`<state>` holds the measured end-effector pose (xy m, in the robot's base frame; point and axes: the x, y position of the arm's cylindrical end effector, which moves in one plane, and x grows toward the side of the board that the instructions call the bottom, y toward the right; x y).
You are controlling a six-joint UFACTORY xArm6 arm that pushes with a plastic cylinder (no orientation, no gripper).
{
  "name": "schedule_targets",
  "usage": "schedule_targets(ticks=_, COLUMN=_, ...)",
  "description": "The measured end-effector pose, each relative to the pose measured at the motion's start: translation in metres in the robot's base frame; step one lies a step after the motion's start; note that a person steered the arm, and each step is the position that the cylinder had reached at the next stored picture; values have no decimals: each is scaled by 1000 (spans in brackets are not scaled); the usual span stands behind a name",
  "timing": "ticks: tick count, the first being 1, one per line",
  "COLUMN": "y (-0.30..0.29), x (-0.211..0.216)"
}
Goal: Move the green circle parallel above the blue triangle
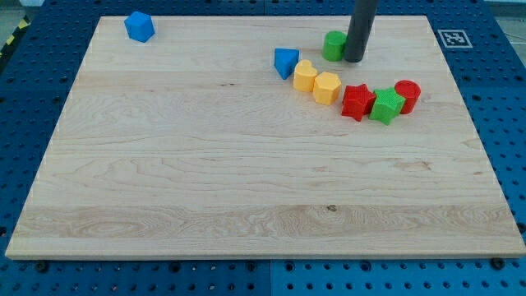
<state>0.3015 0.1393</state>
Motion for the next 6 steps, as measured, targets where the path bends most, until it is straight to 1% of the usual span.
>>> schedule_targets(ticks=1, y=-8, x=-2)
schedule_targets(ticks=2, y=29, x=-2)
schedule_targets(ticks=4, y=-15, x=-43)
schedule_targets(ticks=5, y=-25, x=-38)
schedule_targets(ticks=6, y=4, x=-20)
